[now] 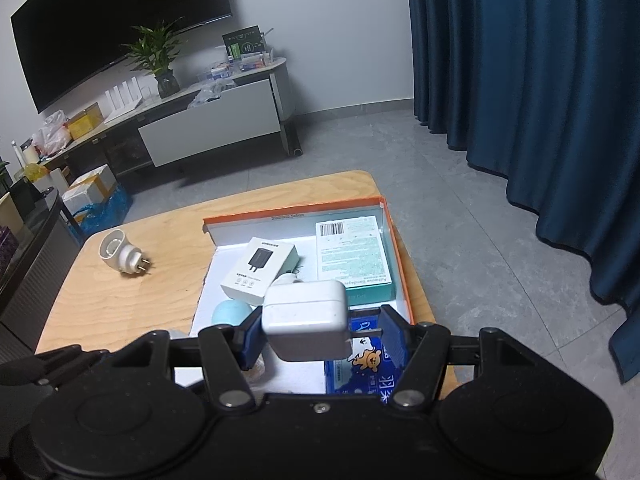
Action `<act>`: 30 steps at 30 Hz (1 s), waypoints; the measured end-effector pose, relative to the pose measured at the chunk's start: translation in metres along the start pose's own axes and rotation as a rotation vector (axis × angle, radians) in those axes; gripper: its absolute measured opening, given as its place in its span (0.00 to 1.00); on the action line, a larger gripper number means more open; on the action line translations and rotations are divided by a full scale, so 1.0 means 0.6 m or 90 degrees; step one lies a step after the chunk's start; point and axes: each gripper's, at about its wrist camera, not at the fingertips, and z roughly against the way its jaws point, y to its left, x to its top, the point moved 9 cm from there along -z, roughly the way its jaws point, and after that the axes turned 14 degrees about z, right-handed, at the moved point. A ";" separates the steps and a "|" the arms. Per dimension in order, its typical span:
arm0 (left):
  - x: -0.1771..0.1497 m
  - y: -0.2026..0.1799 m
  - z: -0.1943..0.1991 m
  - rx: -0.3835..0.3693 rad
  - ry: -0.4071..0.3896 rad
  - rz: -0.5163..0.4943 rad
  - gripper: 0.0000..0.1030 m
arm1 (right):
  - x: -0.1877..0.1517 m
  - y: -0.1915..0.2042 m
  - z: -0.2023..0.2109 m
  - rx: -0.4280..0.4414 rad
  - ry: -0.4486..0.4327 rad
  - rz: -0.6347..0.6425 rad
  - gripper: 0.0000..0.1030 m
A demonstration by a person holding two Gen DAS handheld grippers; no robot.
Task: Organize rigid objects
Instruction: 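Carry the white USB charger and square adapter over the orange-rimmed box, then lower the charger and adapter into the box and open both grippers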
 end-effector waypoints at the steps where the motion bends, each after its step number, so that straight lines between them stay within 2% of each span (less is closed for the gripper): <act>1: 0.000 -0.003 -0.002 -0.002 0.001 -0.003 0.67 | 0.001 0.000 -0.002 0.002 0.000 0.001 0.70; 17: 0.001 -0.032 -0.028 -0.014 0.015 -0.020 0.67 | 0.016 -0.004 -0.048 0.022 0.019 0.013 0.70; 25: -0.001 -0.049 -0.039 -0.026 0.019 -0.032 0.68 | 0.046 -0.014 -0.073 0.044 0.014 0.007 0.70; 27: 0.000 -0.053 -0.041 -0.026 0.020 -0.034 0.68 | 0.057 -0.015 -0.081 0.053 0.008 0.006 0.65; 30: -0.001 -0.059 -0.042 -0.028 0.020 -0.039 0.68 | 0.076 -0.018 -0.089 0.071 -0.006 0.003 0.65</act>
